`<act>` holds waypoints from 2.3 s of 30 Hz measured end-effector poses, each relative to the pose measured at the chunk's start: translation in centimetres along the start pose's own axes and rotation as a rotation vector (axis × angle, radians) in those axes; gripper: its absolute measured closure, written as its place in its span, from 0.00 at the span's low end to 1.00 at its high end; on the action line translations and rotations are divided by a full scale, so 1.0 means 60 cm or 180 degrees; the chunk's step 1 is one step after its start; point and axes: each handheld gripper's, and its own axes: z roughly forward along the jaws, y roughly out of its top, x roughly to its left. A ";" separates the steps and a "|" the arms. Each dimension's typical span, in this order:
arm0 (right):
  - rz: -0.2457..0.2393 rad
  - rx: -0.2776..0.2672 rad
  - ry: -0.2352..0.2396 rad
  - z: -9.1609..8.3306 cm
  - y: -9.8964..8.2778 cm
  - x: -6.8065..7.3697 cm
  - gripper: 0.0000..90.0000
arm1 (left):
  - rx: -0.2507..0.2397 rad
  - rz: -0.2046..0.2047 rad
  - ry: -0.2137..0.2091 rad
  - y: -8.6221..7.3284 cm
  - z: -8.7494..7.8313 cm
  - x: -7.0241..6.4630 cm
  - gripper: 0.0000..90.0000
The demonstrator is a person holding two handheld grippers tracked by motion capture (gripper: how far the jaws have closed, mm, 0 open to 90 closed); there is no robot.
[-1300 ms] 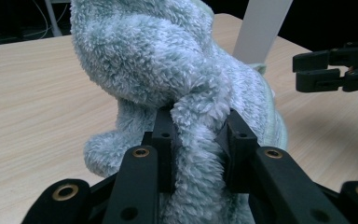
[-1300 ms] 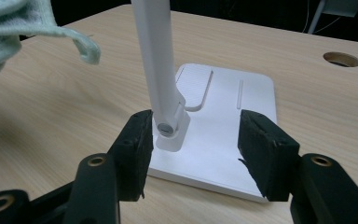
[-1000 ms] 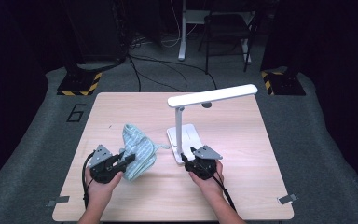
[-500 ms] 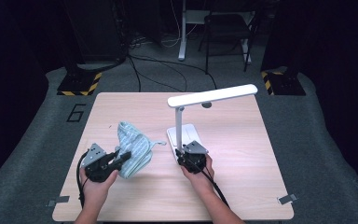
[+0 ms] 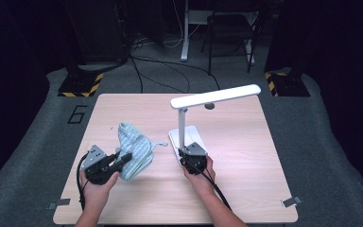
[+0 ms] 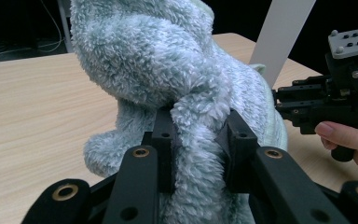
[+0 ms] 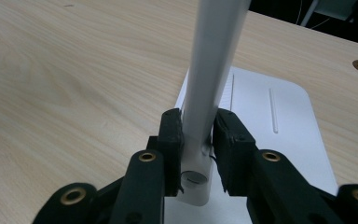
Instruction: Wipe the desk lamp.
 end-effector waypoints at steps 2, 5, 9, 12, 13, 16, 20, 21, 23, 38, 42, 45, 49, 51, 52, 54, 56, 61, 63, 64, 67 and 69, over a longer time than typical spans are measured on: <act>-0.0037 0.0011 0.0016 -0.003 -0.001 0.001 0.82 | 0.0001 0.0005 0.0004 0.000 0.000 0.000 0.79; -0.0032 0.0009 0.0026 -0.010 -0.004 0.003 0.83 | 0.0014 0.0002 0.0005 0.001 -0.001 0.000 0.79; -0.0034 0.0023 0.0050 -0.021 -0.008 0.005 0.84 | 0.0012 0.0012 0.0001 0.001 -0.001 0.000 0.79; -0.0047 0.0026 0.0053 -0.029 -0.011 0.007 0.84 | 0.0016 0.0024 -0.0009 0.002 -0.001 -0.001 0.79; -0.0023 0.0057 0.0072 -0.032 -0.012 0.009 0.84 | 0.0008 0.0013 -0.0003 0.002 -0.001 -0.002 0.79; -0.0049 0.0059 0.0087 -0.043 -0.016 0.013 0.84 | 0.0001 0.0026 -0.0012 0.004 -0.002 -0.003 0.79; -0.0079 0.0055 0.0101 -0.059 -0.024 0.024 0.84 | -0.0012 0.0039 -0.0012 0.005 -0.002 -0.006 0.79; -0.0100 0.0060 0.0113 -0.063 -0.025 0.027 0.84 | -0.0014 0.0050 -0.0015 0.005 -0.002 -0.006 0.79; -0.0116 0.0066 0.0130 -0.072 -0.029 0.031 0.84 | -0.0015 0.0051 -0.0020 0.005 -0.001 -0.008 0.79; -0.0154 0.0044 0.0225 -0.124 -0.055 0.070 0.84 | -0.0012 0.0098 -0.0053 0.008 0.001 -0.017 0.79; -0.0127 0.0034 0.0240 -0.124 -0.056 0.070 0.84 | 0.0007 0.0107 -0.0066 0.007 0.002 -0.018 0.79; -0.0128 0.0020 0.0248 -0.128 -0.056 0.068 0.78 | 0.0010 0.0116 -0.0058 0.008 0.000 -0.018 0.79; -0.0149 -0.0062 0.0336 -0.147 -0.055 0.061 0.67 | -0.0020 0.0110 -0.0055 0.008 -0.002 -0.018 0.79; -0.0108 -0.0098 0.0365 -0.159 -0.056 0.055 0.65 | -0.0003 0.0118 -0.0062 0.008 -0.004 -0.018 0.79; -0.0093 -0.0117 0.0381 -0.164 -0.058 0.050 0.64 | -0.0006 0.0120 -0.0054 0.009 -0.005 -0.018 0.79; -0.0054 -0.0132 0.0385 -0.173 -0.061 0.039 0.63 | -0.0010 0.0114 -0.0056 0.009 -0.007 -0.019 0.79; 0.0004 -0.0169 0.0381 -0.178 -0.064 0.027 0.63 | -0.0021 0.0109 -0.0059 0.009 -0.007 -0.020 0.79; 0.0125 -0.0196 0.0307 -0.177 -0.066 -0.009 0.62 | -0.0019 0.0105 -0.0075 0.010 -0.009 -0.023 0.79; 0.0242 -0.0159 0.0264 -0.171 -0.063 -0.022 0.61 | -0.0015 0.0109 -0.0086 0.009 -0.008 -0.025 0.79; 0.0254 -0.0117 0.0270 -0.167 -0.061 -0.029 0.61 | -0.0012 0.0119 -0.0087 0.009 -0.008 -0.025 0.79; 0.0183 -0.0060 0.0134 -0.149 -0.059 -0.044 0.60 | -0.0029 0.0139 -0.0090 0.009 -0.008 -0.026 0.79; 0.0132 0.0023 0.0086 -0.137 -0.060 -0.051 0.59 | -0.0017 0.0120 -0.0098 0.009 -0.010 -0.028 0.79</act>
